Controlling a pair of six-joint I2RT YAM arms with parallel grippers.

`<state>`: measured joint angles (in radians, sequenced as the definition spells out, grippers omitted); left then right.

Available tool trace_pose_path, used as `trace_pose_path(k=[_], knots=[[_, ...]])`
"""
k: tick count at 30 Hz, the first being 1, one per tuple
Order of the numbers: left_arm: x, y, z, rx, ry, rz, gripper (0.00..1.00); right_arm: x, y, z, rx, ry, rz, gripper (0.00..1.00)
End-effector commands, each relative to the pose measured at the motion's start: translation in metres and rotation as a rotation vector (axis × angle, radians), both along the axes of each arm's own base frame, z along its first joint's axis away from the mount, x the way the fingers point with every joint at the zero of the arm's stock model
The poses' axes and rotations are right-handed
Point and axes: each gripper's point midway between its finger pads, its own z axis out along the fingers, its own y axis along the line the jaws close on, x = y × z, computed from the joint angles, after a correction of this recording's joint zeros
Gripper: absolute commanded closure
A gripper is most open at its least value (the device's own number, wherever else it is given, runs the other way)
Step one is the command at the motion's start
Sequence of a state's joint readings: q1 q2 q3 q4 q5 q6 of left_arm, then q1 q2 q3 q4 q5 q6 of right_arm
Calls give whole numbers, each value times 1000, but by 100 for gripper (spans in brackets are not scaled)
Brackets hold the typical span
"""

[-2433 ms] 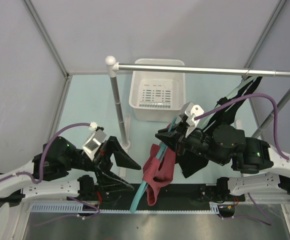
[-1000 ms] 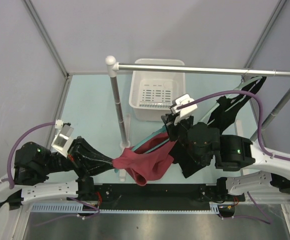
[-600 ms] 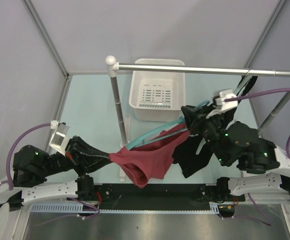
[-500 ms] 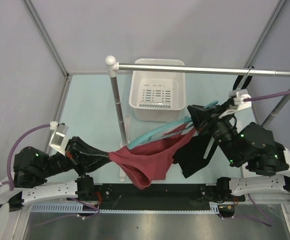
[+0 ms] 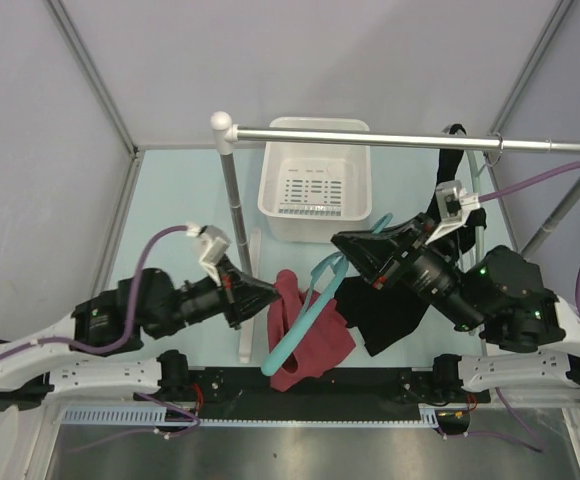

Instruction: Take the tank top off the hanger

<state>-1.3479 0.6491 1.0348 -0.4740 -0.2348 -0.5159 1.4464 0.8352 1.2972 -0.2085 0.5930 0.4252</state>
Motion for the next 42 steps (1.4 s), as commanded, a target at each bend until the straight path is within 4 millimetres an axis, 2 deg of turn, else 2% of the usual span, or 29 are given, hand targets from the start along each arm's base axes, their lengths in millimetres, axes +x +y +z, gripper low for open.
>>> trace_pose_path(k=[1, 3, 5, 6, 8, 9, 11, 12, 14, 15, 17, 18, 19, 20, 24, 26, 27, 30, 31, 33, 34, 36, 38, 39, 40, 42], knots=[[29, -15, 11, 115, -48, 113, 100, -19, -11, 42, 131, -8, 108, 100], [40, -23, 3, 188, -60, 135, 100, -19, -19, 38, 102, -7, 97, 100], [48, -37, -15, 271, -43, 134, 100, -18, -26, 36, 94, -9, 87, 100], [51, -44, -36, 326, -24, 128, 100, -18, -33, 38, 100, -21, 85, 100], [46, -50, -61, 364, 30, 108, 100, -17, -42, 39, 103, -24, 68, 100], [42, -52, -91, 407, 67, 91, 100, -15, -48, 41, 106, -33, 56, 100], [29, -54, -118, 409, 147, 50, 100, -13, -56, 42, 103, -40, 36, 100], [25, -51, -146, 435, 183, 45, 99, -12, -62, 45, 111, -43, 26, 100], [13, -50, -159, 395, 244, 13, 82, -11, -67, 43, 101, -47, 12, 100], [4, -53, -175, 385, 277, -26, 75, -10, -71, 44, 103, -49, 6, 100], [-4, -54, -182, 341, 326, -44, 52, -10, -74, 43, 100, -53, 1, 100], [-5, -54, -195, 344, 342, -40, 43, -10, -75, 42, 95, -53, -1, 100], [-6, -53, -201, 344, 367, -27, 10, -10, -76, 43, 98, -58, 0, 100], [-5, -53, -209, 360, 376, -18, 1, -10, -77, 43, 96, -62, 1, 100], [-2, -53, -235, 431, 394, 44, 1, -10, -77, 43, 85, -76, -1, 100], [5, -54, -245, 463, 398, 107, 1, -11, -77, 43, 78, -84, -1, 100], [6, -57, -257, 511, 406, 131, 0, -10, -78, 43, 77, -84, -2, 100], [11, -64, -273, 560, 436, 195, 1, -11, -81, 39, 78, -71, 1, 100], [11, -65, -289, 609, 457, 223, 1, -11, -82, 37, 79, -65, 1, 100], [14, -68, -302, 656, 465, 269, 1, -12, -89, 39, 102, -59, 0, 100], [14, -66, -321, 713, 478, 300, 1, -12, -90, 37, 103, -58, 2, 100], [16, -69, -331, 757, 458, 332, 1, -13, -93, 36, 108, -55, 2, 100], [16, -63, -355, 844, 456, 360, 7, -13, -96, 35, 110, -53, 3, 100], [17, -62, -358, 868, 460, 370, 13, -13, -97, 35, 111, -53, 1, 100], [16, -62, -360, 873, 461, 371, 26, -13, -99, 36, 116, -55, 2, 100], [18, -63, -356, 847, 455, 377, 45, -14, -100, 39, 120, -58, 4, 100]])
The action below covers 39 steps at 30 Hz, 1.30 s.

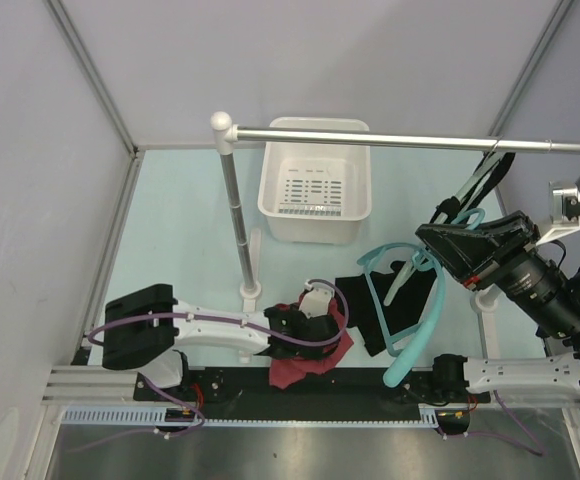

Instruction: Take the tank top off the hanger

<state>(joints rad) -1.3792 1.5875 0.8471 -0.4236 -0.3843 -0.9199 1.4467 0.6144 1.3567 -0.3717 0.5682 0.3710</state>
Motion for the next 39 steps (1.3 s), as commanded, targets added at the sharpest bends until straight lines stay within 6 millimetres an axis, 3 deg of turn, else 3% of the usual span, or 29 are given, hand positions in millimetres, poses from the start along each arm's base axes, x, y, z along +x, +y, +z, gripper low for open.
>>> trace_pose_path(k=[1, 3, 4, 5, 8, 9, 10, 14, 17, 25, 32, 34, 35, 36, 37, 38, 39], knots=[[3, -3, -7, -19, -7, 55, 63, -1, -8, 10, 42, 2, -1, 100], [7, -5, 6, -42, -39, 45, 79, -2, -8, 11, 46, -1, 6, 100], [13, -5, 13, -38, -76, 34, 94, -3, -8, 12, 47, -4, 9, 100], [15, -2, 19, -25, -91, 29, 100, -3, -9, 13, 49, -6, 10, 100], [31, -15, 61, -53, -191, -16, 100, -5, -9, 16, 47, -15, 20, 100], [37, -24, 86, -82, -232, -36, 100, -6, -9, 17, 47, -22, 29, 100], [41, -27, 99, -91, -258, -38, 100, -7, -10, 19, 51, -26, 32, 100], [73, -25, 176, -136, -432, 26, 100, -8, -12, 24, 57, -41, 34, 100], [100, -22, 219, -195, -518, 59, 100, -8, -12, 28, 52, -53, 34, 100], [182, -17, 293, -320, -690, 114, 100, -13, -10, 31, 50, -66, 60, 100], [261, -18, 348, -314, -881, 221, 100, -14, -8, 33, 43, -69, 68, 100], [281, -30, 340, -284, -906, 227, 100, -14, -6, 34, 40, -67, 73, 100], [291, -30, 348, -283, -928, 239, 97, -14, -5, 33, 40, -60, 76, 100], [306, -43, 325, -242, -906, 217, 94, -15, -3, 32, 35, -57, 78, 100], [312, -47, 317, -216, -892, 199, 89, -14, -1, 31, 34, -54, 76, 100], [321, -47, 330, -209, -908, 212, 65, -15, 1, 32, 38, -52, 84, 100], [327, -50, 322, -172, -897, 207, 50, -15, 4, 31, 35, -50, 89, 100]])
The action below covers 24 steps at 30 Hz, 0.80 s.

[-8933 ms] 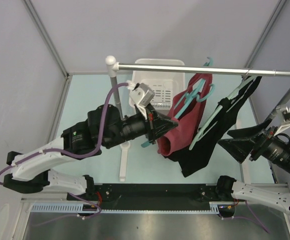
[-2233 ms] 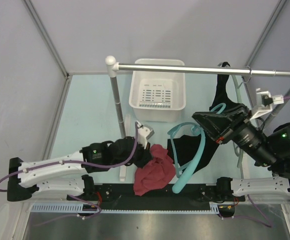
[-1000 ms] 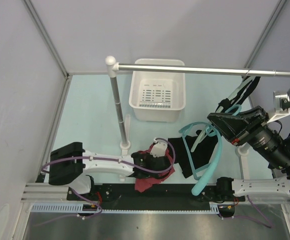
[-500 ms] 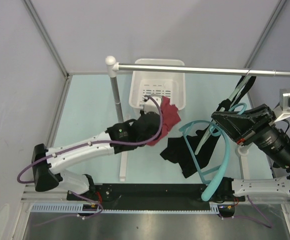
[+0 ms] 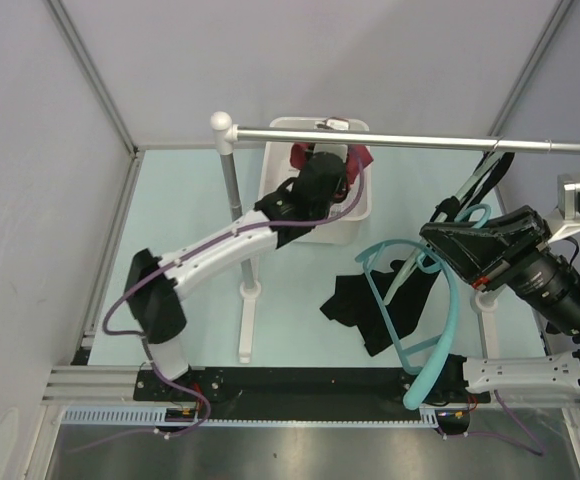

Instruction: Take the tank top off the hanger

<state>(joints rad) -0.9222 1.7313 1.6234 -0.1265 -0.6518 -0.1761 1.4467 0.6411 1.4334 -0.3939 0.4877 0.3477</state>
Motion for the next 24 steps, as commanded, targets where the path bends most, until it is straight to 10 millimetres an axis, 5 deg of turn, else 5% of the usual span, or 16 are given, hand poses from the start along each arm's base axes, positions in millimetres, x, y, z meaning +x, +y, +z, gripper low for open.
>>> trace_pose_path(k=[1, 3, 4, 5, 9, 12, 13, 14, 16, 18, 19, 24], knots=[[34, -12, 4, 96, -30, 28, 37, -4, 6, 11, 21, -1, 32, 100], [29, -12, 5, 90, -3, 22, 18, -6, 12, 9, 5, 3, 44, 100], [21, -6, 16, 69, -4, 11, 16, -6, 13, 7, -7, 5, 45, 100], [11, -7, 3, 62, 30, -27, 11, -6, 15, 5, -14, 4, 45, 100], [-34, 1, 12, -36, 64, -160, 1, -4, 19, -3, -51, 0, 39, 100], [-71, 9, 12, -86, 101, -249, 1, -3, 18, -9, -71, 3, 29, 100], [-83, 11, -3, -81, 138, -284, 2, -3, 17, -10, -74, 4, 27, 100], [-99, 19, 15, -149, 129, -313, 3, -3, 16, -10, -75, 3, 27, 100], [-129, 18, 0, -182, 190, -425, 5, -3, 16, -11, -84, 0, 29, 100], [-167, 24, 17, -273, 209, -559, 7, -4, 15, -11, -92, -6, 36, 100], [-179, 28, 6, -281, 240, -593, 8, -6, 17, -11, -99, -10, 47, 100], [-256, 65, 47, -437, 243, -815, 7, -6, 32, -16, -150, -28, 55, 100]])
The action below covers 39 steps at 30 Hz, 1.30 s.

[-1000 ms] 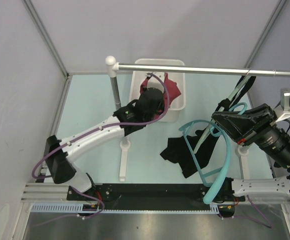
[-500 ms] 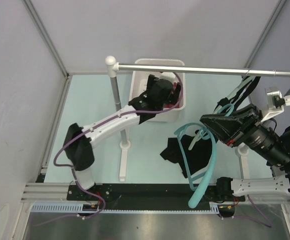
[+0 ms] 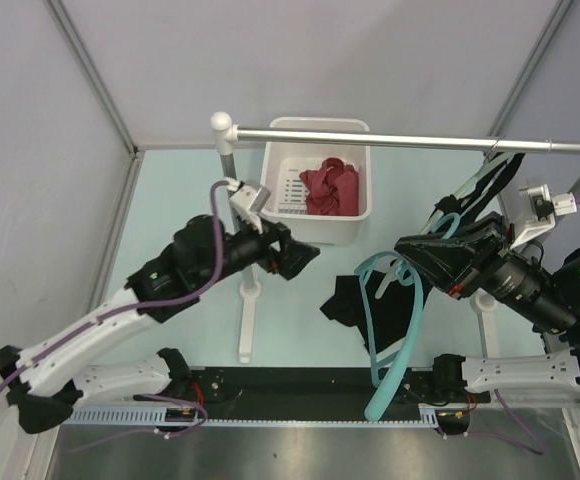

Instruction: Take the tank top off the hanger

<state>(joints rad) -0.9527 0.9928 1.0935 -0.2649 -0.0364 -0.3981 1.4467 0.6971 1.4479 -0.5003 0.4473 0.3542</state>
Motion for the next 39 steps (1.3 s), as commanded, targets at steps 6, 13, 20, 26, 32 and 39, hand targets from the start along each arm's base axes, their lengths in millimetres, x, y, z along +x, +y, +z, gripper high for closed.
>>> trace_pose_path(k=[6, 13, 20, 26, 32, 39], knots=[[-115, 52, 92, -271, 42, -327, 4, 5, 39, -4, -136, -66, -1, 100], [-147, 83, 155, -351, 33, -370, 5, 32, 75, -44, -373, -101, -118, 100], [-162, 88, 143, -300, 16, -439, 5, 57, 94, -75, -559, -129, -249, 100], [-151, 70, 98, -185, 87, -450, 10, 66, 98, -74, -594, -126, -299, 100], [-135, 68, 78, -107, 111, -367, 13, 72, 100, -71, -616, -121, -337, 100], [-132, 60, 58, -24, 137, -348, 22, 74, 105, -69, -630, -118, -339, 100]])
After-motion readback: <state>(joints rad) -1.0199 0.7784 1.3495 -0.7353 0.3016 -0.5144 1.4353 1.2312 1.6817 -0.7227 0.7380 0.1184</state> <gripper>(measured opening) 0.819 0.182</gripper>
